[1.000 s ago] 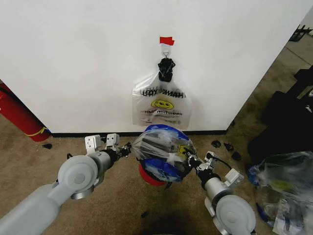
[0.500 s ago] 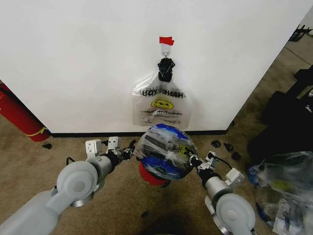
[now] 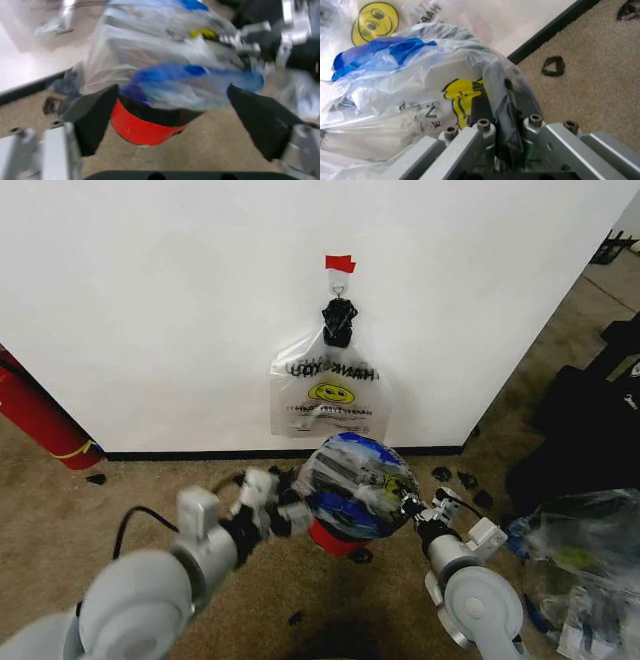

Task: Pick up the garbage bag from the wall and place it over the trash bin.

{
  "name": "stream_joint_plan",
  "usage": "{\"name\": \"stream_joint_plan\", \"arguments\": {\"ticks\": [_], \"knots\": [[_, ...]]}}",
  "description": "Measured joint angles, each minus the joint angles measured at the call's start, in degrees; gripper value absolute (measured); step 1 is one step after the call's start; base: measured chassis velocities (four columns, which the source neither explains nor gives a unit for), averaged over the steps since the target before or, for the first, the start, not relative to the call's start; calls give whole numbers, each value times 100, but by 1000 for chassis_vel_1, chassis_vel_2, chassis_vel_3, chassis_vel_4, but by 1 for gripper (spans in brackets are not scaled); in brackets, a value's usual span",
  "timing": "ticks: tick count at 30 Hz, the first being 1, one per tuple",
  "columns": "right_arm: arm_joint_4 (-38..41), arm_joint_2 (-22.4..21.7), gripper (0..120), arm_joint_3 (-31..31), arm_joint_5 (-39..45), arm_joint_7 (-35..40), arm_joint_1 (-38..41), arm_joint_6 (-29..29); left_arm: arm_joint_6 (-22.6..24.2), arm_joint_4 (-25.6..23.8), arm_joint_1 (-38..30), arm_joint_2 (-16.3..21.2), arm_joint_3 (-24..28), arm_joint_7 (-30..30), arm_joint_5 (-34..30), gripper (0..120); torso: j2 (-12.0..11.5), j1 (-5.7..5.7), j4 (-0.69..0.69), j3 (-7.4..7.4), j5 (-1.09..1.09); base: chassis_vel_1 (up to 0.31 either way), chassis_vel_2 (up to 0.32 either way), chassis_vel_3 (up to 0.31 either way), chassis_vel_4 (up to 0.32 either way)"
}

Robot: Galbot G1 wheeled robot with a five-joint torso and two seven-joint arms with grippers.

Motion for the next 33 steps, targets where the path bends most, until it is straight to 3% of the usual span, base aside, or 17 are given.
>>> {"name": "stream_joint_plan", "arguments": {"ticks": [3, 4, 7, 16, 22, 33], "knots": [[5, 17, 1, -3, -47, 3, -2, -6, -125, 26, -69, 132, 392, 525, 1481, 99, 0, 0, -2, 0, 3, 0, 0, 0, 0], [5, 17, 1, -3, -47, 3, -2, -6, -125, 26, -69, 132, 392, 525, 1481, 99, 0, 0, -2, 0, 3, 0, 0, 0, 0], [3, 68, 1, -9, -112, -3, -7, -9, -453, 162, -208, 228, 591, 905, 2473, 100, 0, 0, -3, 0, 1, 0, 0, 0, 0], [-41, 137, 1, -136, -129, -67, 46, -37, -968, 328, -273, 144, 736, 1194, 2796, 98, 0, 0, -2, 0, 1, 0, 0, 0, 0], [24, 152, 1, -169, -34, -62, 64, -89, -1003, 394, -329, -24, 798, 1200, 2667, 97, 0, 0, -2, 0, 1, 0, 0, 0, 0], [46, 170, 1, -169, -9, -33, 96, -103, -1010, 452, -264, 16, 797, 1187, 2712, 94, 0, 0, -2, 0, 1, 0, 0, 0, 0]]}}
